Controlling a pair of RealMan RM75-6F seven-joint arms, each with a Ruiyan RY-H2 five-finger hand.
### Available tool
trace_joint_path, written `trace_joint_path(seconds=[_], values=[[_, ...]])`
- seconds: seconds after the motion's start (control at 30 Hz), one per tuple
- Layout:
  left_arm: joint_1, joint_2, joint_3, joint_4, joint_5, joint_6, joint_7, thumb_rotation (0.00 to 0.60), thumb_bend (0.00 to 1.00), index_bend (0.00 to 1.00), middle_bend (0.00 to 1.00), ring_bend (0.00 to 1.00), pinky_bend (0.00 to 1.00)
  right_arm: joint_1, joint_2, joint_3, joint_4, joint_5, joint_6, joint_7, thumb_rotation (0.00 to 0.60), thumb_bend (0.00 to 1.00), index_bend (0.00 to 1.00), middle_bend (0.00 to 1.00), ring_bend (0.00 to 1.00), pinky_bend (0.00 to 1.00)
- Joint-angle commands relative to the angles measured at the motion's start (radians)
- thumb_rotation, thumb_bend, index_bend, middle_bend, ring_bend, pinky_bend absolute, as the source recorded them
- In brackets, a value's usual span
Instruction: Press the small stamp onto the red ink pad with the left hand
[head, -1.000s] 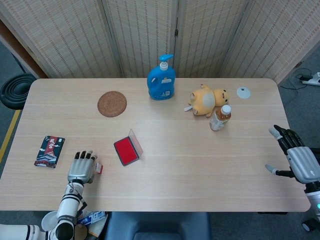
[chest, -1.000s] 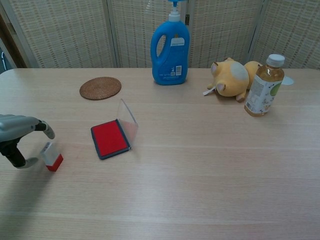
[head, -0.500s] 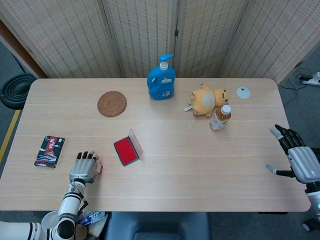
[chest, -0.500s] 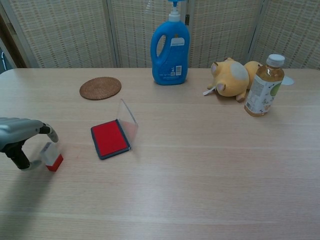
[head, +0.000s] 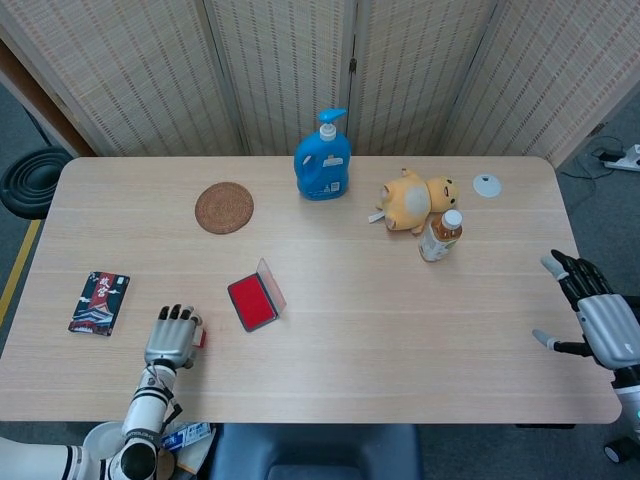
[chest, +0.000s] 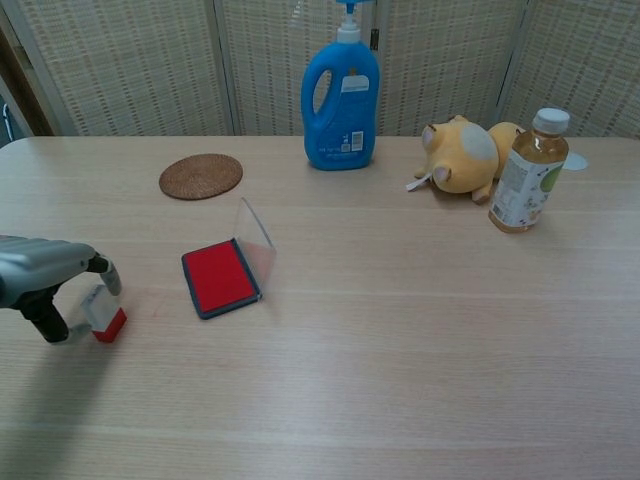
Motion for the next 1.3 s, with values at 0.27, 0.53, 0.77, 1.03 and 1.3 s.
trace_joint_path(seconds=[0.27, 0.53, 0.77, 1.03, 1.3], values=[[-0.001, -0.009, 0.0, 0.024, 0.012, -0.008, -0.018, 0.6, 0.4, 0.31, 0.2, 0.0, 0.0, -0.005, 0.003, -0.001, 0.0, -0.002, 0.011, 0.004, 0.6, 0.16, 0.0, 0.0, 0.0, 0.0], [-0.001, -0.008, -0.001, 0.029, 0.01, -0.009, -0.025, 0.6, 0.4, 0.37, 0.24, 0.0, 0.0, -0.008, 0.005, 0.001, 0.0, 0.0, 0.018, 0.005, 0.6, 0.16, 0.0, 0.0, 0.0, 0.0], [0.006, -0.002, 0.003, 0.03, 0.024, -0.003, -0.039, 0.6, 0.4, 0.46, 0.31, 0.05, 0.0, -0.009, 0.004, 0.001, 0.0, 0.004, 0.015, 0.001, 0.6, 0.16, 0.0, 0.0, 0.0, 0.0], [0.012, 0.012, 0.006, 0.012, 0.045, 0.016, -0.04, 0.6, 0.4, 0.53, 0.4, 0.12, 0.0, -0.008, 0.001, 0.0, -0.002, 0.007, 0.009, -0.011, 0.6, 0.16, 0.0, 0.0, 0.0, 0.0], [-0.017, 0.049, -0.023, -0.03, 0.047, 0.04, 0.008, 0.6, 0.4, 0.57, 0.44, 0.18, 0.06, -0.005, -0.001, 0.006, 0.0, 0.025, -0.003, -0.015, 0.6, 0.16, 0.0, 0.0, 0.0, 0.0]])
